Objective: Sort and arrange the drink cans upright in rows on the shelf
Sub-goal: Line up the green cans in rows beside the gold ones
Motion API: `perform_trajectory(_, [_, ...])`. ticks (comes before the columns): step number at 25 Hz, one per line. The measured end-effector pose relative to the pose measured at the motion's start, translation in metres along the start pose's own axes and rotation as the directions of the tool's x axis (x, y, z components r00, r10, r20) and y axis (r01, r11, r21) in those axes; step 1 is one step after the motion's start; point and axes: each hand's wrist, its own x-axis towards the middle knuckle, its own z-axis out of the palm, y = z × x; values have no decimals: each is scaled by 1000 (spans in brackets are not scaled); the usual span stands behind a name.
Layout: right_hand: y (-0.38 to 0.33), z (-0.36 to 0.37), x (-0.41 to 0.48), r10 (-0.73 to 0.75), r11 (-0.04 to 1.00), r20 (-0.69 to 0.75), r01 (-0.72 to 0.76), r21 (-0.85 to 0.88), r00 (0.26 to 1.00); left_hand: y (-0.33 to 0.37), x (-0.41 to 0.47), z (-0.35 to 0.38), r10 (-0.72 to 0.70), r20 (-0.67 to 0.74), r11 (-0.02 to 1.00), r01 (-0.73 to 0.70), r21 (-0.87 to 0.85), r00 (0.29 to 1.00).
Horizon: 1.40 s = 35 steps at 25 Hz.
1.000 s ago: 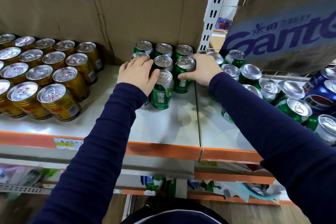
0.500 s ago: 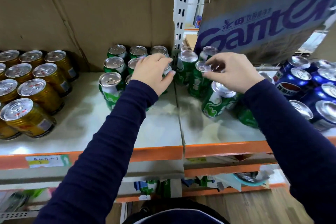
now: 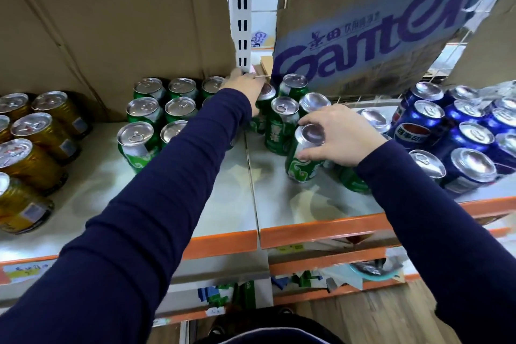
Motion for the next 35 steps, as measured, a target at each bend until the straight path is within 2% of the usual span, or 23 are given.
perform_trajectory(5, [-1,-1,0,8,1000,0,-8,26,1000,3,-2,-9,-90,-30,993,87,-76,995])
perform_trajectory(7, [0,-1,1,-7,999,-10,8,37,1000,-2,-7,-16,-116,-52,978,104,-182,992])
perform_trajectory(9, [0,-2,3,-15,1000,-11,15,27,1000,-7,-16,-28,-129,-156,927,63,-371,979])
perform_trajectory(11, [1,-1,5,-31,999,-13,32,23,999,-12,-33,-45,-199,-346,844,-19,-536,917])
perform_trajectory(13, [2,-2,8,-35,998,-20,36,42,999,-15,-57,-63,-264,-472,782,-100,-616,841])
perform_trajectory(14, [2,-2,8,-30,998,-13,30,50,999,-15,-70,-70,-249,-475,762,-132,-634,844])
perform_trajectory(17, [4,-6,8,-70,997,47,68,46,996,-8,-103,-71,-6,-329,806,-190,-561,944])
perform_trajectory(19, [1,-8,8,-134,990,107,129,51,985,-2,-114,-55,139,-177,866,-206,-456,974])
perform_trajectory(21, [-1,-8,11,-187,982,152,180,60,971,4,-117,-30,198,27,904,-172,-392,980])
perform_trajectory(23, [-5,-8,15,-221,974,136,211,89,966,9,-118,-6,197,126,928,-144,-343,972])
perform_trajectory(28, [-11,-5,20,-200,963,78,181,201,977,4,-143,44,105,137,886,-30,-463,985])
perform_trajectory(31, [-16,5,20,-138,953,-5,135,271,990,-10,-168,58,90,200,922,-6,-387,976])
perform_trajectory(33, [-21,10,18,-102,935,-33,107,339,994,-18,-180,54,85,170,910,-7,-414,982])
perform_trajectory(35, [-24,10,15,-118,951,13,109,289,993,-26,-188,36,35,83,890,7,-456,996])
